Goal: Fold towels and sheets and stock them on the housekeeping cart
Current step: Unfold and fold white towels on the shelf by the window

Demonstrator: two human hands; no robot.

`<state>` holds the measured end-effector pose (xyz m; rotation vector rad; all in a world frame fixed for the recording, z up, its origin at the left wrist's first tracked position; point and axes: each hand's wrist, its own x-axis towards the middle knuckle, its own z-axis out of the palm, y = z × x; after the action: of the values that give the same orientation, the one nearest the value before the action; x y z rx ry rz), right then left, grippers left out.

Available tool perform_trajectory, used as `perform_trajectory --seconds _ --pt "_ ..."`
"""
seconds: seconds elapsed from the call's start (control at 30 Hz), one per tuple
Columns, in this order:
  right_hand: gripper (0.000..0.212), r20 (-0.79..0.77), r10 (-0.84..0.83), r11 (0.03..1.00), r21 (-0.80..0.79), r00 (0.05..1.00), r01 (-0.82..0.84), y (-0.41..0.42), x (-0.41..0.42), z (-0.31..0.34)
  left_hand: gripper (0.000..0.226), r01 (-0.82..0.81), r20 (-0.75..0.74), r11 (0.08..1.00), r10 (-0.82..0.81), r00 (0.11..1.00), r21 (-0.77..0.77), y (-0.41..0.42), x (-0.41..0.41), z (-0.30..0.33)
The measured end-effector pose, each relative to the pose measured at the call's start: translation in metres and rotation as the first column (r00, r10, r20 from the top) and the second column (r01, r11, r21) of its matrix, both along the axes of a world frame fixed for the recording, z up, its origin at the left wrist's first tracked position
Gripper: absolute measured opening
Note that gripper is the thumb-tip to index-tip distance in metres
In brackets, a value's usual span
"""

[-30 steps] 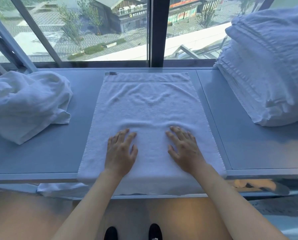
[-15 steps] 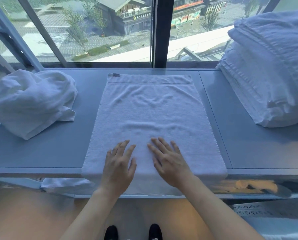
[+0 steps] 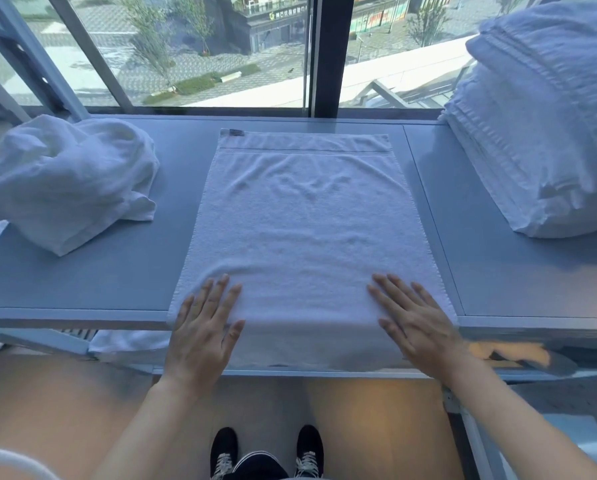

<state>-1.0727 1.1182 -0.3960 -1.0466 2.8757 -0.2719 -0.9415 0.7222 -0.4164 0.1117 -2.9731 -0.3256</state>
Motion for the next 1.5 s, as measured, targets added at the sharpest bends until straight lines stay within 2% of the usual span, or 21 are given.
perform_trajectory --seconds 0.17,0.27,0.43,0.53,0.7,0.83,0.93,1.0,1.1,1.2,1.4,1.5 --pt "0.062 -0.074 0.081 0.997 0.008 0.994 -0.081 0.03 0.007 -0.006 0.065 0.075 -0.004 0.996 -0.075 0.997 -0.039 -0.009 0.004 -0.004" --pt "0.06 -0.151 0.067 0.997 -0.013 0.986 -0.07 0.029 0.008 -0.011 0.064 0.085 -0.041 0.994 -0.088 0.995 -0.067 -0.011 0.004 -0.009" --pt "0.052 -0.289 0.104 0.99 -0.058 0.952 -0.126 0.027 0.008 -0.015 0.049 0.107 -0.203 0.981 -0.14 0.969 -0.164 -0.01 0.004 -0.009" --pt "0.049 -0.326 0.074 0.991 -0.083 0.943 -0.107 0.026 0.015 -0.011 0.04 0.105 -0.246 0.976 -0.152 0.957 -0.193 -0.008 0.006 0.007" --pt "0.03 -0.392 -0.068 0.985 -0.172 0.917 -0.001 0.025 0.049 0.013 0.022 0.091 -0.282 0.987 -0.125 0.951 -0.132 -0.009 0.034 0.041" --pt "0.054 -0.359 -0.077 0.982 -0.191 0.93 0.007 0.022 0.083 0.034 0.019 0.104 -0.326 0.993 -0.116 0.938 -0.055 -0.014 0.074 0.06" --pt "0.06 -0.321 -0.11 0.976 -0.213 0.941 0.042 0.019 0.118 0.045 0.02 0.099 -0.347 0.994 -0.077 0.935 0.046 -0.022 0.111 0.071" --pt "0.056 -0.313 -0.142 0.97 -0.231 0.939 0.07 0.018 0.145 0.05 0.019 0.099 -0.355 0.991 -0.063 0.933 0.087 -0.026 0.14 0.077" --pt "0.038 -0.323 -0.201 0.953 -0.281 0.925 0.109 0.015 0.184 0.06 0.008 0.101 -0.388 0.987 -0.047 0.92 0.121 -0.037 0.183 0.088" --pt "0.02 -0.341 -0.248 0.935 -0.329 0.907 0.132 0.018 0.222 0.074 0.026 0.059 -0.417 0.992 -0.007 0.909 0.111 -0.042 0.221 0.099" --pt "0.021 -0.321 -0.324 0.919 -0.33 0.89 0.216 0.034 0.288 0.099 0.024 0.077 -0.429 0.983 0.001 0.903 0.164 -0.023 0.264 0.108" --pt "0.024 -0.346 -0.353 0.91 -0.341 0.869 0.234 0.048 0.308 0.109 0.007 0.111 -0.415 0.972 -0.015 0.91 0.208 -0.006 0.267 0.11"
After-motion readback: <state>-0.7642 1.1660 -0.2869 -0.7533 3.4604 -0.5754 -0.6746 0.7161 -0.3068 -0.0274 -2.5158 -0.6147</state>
